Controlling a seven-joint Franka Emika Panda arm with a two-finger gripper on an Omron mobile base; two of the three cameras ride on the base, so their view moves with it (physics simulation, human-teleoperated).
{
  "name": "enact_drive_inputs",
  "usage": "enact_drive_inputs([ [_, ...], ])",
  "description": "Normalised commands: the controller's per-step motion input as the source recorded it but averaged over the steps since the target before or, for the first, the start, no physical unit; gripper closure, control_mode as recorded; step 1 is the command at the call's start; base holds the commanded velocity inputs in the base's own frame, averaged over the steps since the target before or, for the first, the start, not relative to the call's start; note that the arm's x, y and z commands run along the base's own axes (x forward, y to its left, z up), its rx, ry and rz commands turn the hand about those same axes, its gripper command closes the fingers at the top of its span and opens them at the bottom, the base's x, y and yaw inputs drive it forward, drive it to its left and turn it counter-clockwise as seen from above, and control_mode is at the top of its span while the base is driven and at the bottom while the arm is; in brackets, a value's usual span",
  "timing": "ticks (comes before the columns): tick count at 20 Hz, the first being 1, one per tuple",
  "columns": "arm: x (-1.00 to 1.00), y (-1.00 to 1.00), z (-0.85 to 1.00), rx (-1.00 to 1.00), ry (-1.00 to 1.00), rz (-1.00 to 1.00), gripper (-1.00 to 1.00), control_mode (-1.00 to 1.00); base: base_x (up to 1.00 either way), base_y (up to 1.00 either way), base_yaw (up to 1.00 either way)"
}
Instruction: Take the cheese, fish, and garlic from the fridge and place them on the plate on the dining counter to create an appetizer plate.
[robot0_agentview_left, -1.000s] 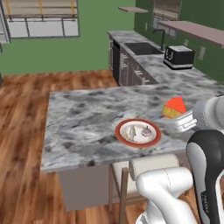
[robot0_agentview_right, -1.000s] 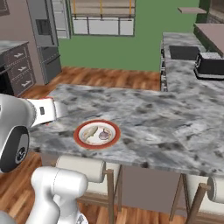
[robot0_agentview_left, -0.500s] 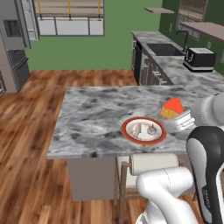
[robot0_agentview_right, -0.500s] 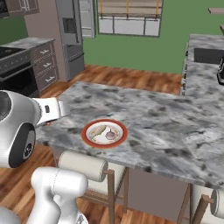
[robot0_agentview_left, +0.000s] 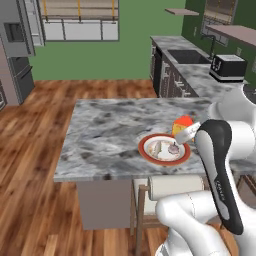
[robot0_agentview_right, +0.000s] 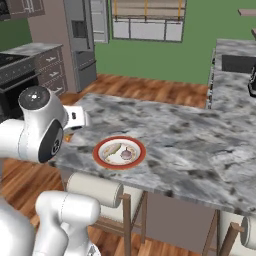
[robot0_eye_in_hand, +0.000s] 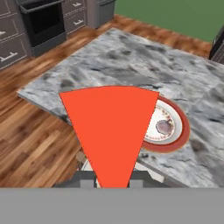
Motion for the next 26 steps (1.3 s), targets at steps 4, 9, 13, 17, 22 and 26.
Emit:
enact_drive_inputs([
  [4, 0.64, -0.13, -0.30, -0.01, 0.14, -0.08, 1.00, -1.00, 0.00, 0.00, 0.00],
  [9, 0.53, -0.53, -0.36, 0.00, 0.14, -0.03, 1.00, -1.00, 0.00, 0.00, 0.00],
  [13, 0.51, -0.57, -0.41, 0.00, 0.14, -0.05, 1.00, -1.00, 0.00, 0.00, 0.00],
  [17, 0.35, -0.35, -0.45, 0.00, 0.12, -0.13, 1.00, -1.00, 0.00, 0.00, 0.00],
  [22, 0.38, -0.10, -0.45, 0.00, 0.05, -0.12, 1.00, -1.00, 0.00, 0.00, 0.00],
  [26, 0.23, 0.00, -0.31, 0.00, 0.01, -0.08, 1.00, -1.00, 0.00, 0.00, 0.00],
])
